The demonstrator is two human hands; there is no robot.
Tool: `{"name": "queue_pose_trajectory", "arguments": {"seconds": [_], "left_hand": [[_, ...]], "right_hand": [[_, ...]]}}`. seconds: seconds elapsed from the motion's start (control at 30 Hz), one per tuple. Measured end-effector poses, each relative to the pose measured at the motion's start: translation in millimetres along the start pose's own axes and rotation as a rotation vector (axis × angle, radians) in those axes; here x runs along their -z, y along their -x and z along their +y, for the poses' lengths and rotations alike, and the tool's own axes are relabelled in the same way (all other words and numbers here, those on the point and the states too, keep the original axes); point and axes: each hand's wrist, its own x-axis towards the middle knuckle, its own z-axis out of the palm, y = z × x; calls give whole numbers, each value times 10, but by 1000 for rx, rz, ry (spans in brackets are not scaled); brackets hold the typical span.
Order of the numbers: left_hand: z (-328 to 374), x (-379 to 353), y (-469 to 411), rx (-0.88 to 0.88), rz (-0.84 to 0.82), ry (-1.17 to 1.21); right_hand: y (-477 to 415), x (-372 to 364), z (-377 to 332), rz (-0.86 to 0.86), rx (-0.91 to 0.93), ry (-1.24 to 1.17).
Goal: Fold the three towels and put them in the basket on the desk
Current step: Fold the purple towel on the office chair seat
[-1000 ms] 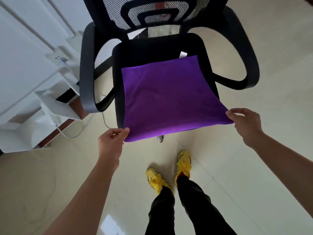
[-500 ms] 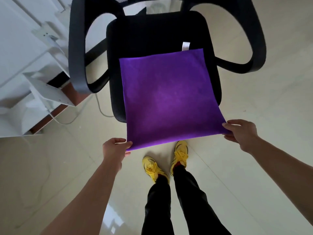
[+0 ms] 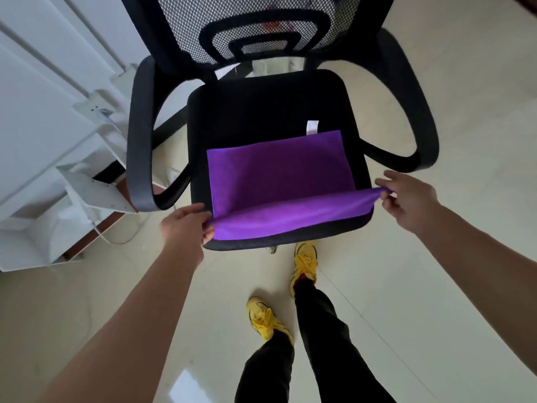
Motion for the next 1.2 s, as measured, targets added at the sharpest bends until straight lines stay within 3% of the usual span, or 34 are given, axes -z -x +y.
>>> {"name": "queue_pose_trajectory", "arguments": {"seconds": [0.23,0.57,0.67,0.73,0.77,0.83,0.93,0.97,1.03,1.13,1.2], "left_hand": [[549,-436,-594,96,-19,232],[773,-817,-1325,134,39,283],[776,-859,-1433,-13,180,255],[737,-897,-1420,-217,337,75],[691,-943,-1360,-320,341,-65],[533,-1117,-1259,-412,161,-285],[324,-1402,-1197,-322,-162,-459],[310,-1450,-1230,-290,-173,-478],[382,-1459,-1298,-239,-116,-403],[483,-1280,-1311,-302,-24,-414],[430,-1202,-1171,-326,-21,-433]], "right_hand": [[-498,-493,-409,-89,-61,-197],[-1249,-1045,-768,-174,-118,-105],[-1402,-1105,-769,-117,-71,-97],[-1418,-1146,-755,13,74,16],[-1361,-1185,-710,28,156,66],[-1194,-1325,-553,-65,224,157],[-1006,-1541,-313,-356,34,325],[-1001,-1573,-286,-384,-44,313],[-1078,-1564,-309,-277,-82,202],[-1167,-1414,-376,-85,46,160],[-1059,-1344,-317,-71,101,208]]}}
